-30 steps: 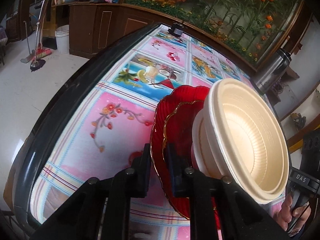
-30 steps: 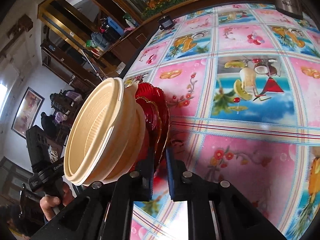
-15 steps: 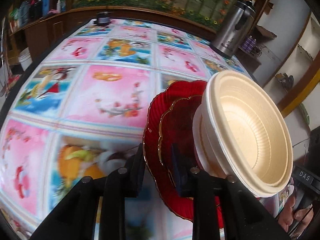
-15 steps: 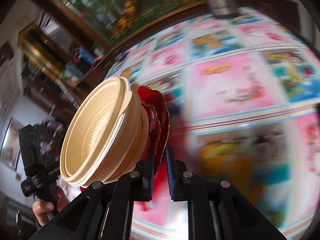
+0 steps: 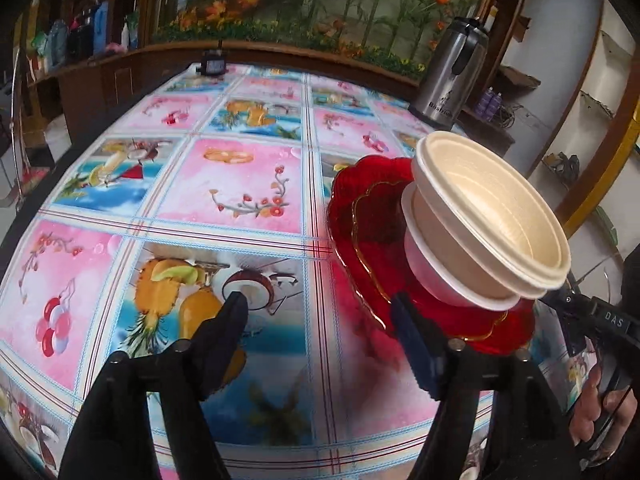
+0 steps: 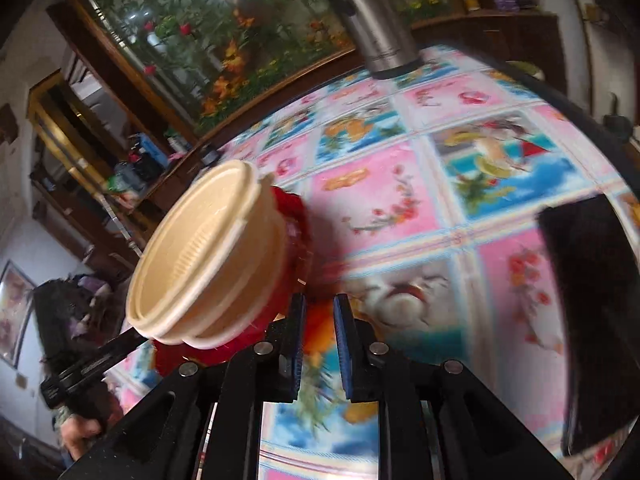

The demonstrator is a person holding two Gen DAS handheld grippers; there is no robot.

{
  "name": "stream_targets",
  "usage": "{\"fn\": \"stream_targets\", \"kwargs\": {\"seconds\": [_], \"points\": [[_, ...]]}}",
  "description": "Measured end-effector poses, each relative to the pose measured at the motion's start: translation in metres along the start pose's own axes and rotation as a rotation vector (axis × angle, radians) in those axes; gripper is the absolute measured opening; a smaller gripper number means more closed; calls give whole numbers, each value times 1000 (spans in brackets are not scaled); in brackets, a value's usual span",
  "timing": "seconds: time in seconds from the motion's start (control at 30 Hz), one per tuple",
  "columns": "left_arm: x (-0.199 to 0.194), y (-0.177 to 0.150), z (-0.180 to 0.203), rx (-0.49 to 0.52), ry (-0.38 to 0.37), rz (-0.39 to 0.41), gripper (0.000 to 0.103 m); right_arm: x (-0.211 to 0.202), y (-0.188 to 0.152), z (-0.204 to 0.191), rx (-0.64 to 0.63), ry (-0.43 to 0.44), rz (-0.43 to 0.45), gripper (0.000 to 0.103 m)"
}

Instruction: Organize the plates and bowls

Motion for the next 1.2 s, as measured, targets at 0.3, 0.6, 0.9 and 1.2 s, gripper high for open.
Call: {"fn": "stream_targets", "kwargs": {"seconds": [0.3,0.6,0.9,1.2], "points": [[-9,-5,5,44,55,73,85,-8,-12,-3,-52,-190,62,46],[-18,-16,21,110,222,169,93,-1,-15,-18,-156,-359,21,48],[-27,-22,27,162,303,234,97,-12,-20,-54,-355,-503,110,71],[-29,-29,41,245,239,242,99,-7,-21,-69,-439,-539,107,74]]}}
Point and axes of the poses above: each gripper's, at about its wrist camera, not at the fingertips, and x roughly the way its jaws point, z to its right, y to its top, the point moved 3 cm from there along x, roughly the way its jaws point, and after that the axes turned 10 degrees about -x, right-handed, at the moved point
